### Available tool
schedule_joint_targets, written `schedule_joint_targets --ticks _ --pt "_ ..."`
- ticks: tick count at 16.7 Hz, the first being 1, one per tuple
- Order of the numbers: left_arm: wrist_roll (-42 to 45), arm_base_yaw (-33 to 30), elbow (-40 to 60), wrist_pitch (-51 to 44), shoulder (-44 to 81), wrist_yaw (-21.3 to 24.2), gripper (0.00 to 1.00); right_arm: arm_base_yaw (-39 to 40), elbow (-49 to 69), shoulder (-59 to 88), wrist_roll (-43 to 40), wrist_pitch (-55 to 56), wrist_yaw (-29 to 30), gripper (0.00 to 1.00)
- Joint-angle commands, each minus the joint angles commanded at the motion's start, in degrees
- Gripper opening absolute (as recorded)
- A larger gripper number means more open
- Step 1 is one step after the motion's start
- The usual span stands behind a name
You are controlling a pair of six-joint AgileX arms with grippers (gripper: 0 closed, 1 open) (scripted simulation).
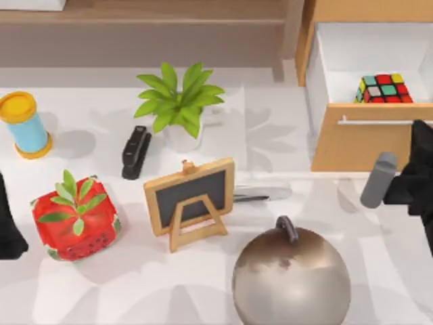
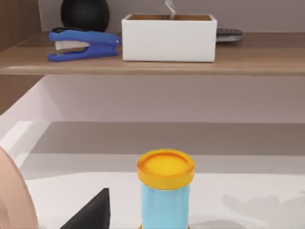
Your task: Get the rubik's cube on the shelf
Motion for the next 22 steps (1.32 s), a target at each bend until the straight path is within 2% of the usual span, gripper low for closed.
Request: schedule_joint_targets --ticks 12,22 --pt "0.0 0.0 0.0 0.0 0.0 0.0 1.00 0.0 0.0 0.0 0.0 0.0 0.0 0.98" --pt "0.0 0.0 0.0 0.0 0.0 0.0 1.00 0.1 -0.1 0.0 0.0 0.2 0.1 1.00"
